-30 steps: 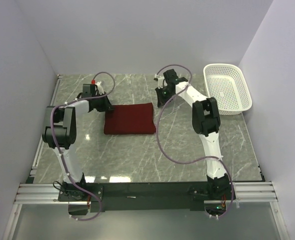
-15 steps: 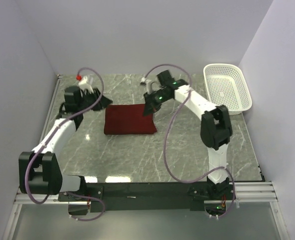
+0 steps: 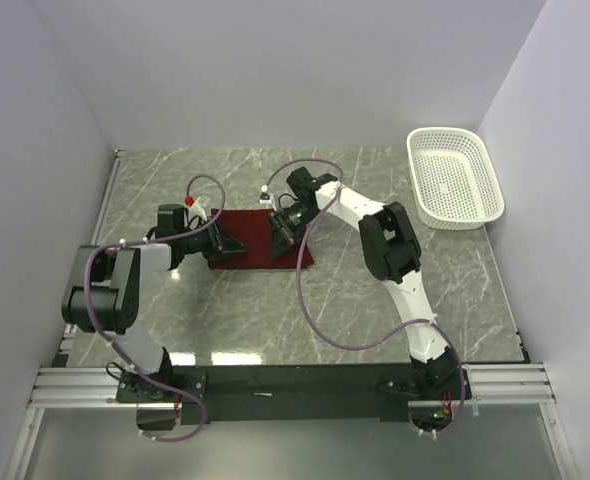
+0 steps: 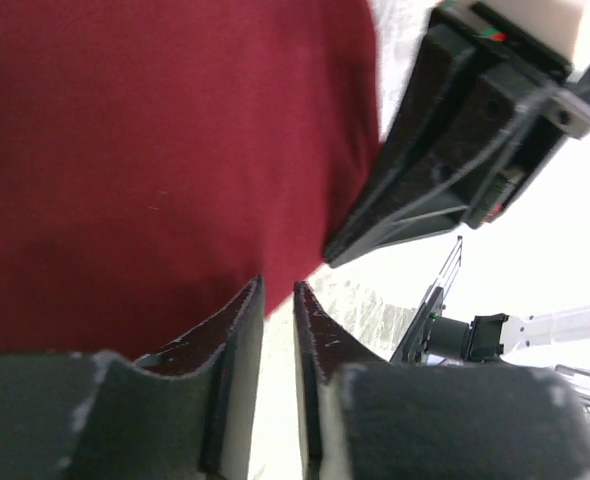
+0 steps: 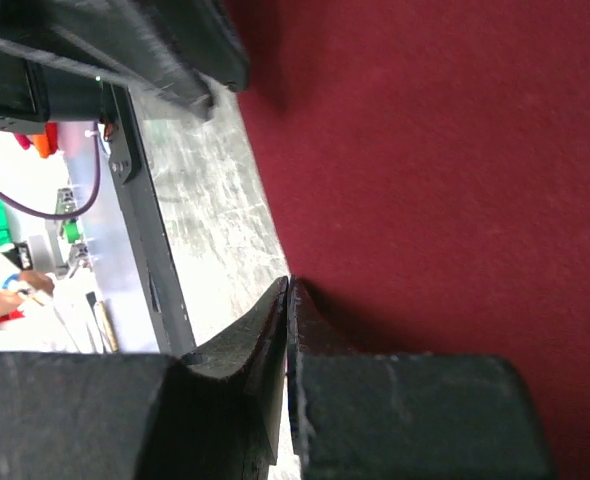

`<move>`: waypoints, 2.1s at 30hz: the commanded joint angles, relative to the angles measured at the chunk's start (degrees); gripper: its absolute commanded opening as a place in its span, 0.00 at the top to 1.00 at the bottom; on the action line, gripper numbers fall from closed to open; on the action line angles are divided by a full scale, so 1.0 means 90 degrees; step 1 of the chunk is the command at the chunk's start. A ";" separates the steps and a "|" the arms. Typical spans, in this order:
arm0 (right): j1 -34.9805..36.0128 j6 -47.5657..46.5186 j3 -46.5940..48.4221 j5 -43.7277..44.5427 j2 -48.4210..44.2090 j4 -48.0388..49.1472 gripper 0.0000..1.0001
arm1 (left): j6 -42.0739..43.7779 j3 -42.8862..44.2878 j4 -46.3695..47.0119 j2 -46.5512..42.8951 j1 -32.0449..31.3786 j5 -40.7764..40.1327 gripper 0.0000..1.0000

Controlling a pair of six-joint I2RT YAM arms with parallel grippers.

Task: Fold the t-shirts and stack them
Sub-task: Fold the tshirt, then neatly place the folded tshirt to the corner

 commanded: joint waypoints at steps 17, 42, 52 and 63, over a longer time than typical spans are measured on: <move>-0.1010 -0.0606 -0.0343 -0.0204 0.0461 -0.0894 0.94 | 0.0211 0.0063 -0.0683 0.0343 0.0363 -0.0593 0.84; -0.1616 -0.0323 -0.3914 0.2825 -0.5495 0.1750 0.41 | 0.1159 0.0933 -0.2451 -0.0901 0.0578 -0.2957 0.32; -0.1859 -0.0411 -0.4396 0.2218 -0.5721 0.1898 0.40 | 0.1539 0.1617 -0.2792 0.0508 0.0578 -0.1990 0.37; -0.2026 -0.0373 -0.4493 0.1993 -0.5750 0.1947 0.41 | 0.1608 0.1879 -0.2929 0.1124 0.0509 -0.1823 0.75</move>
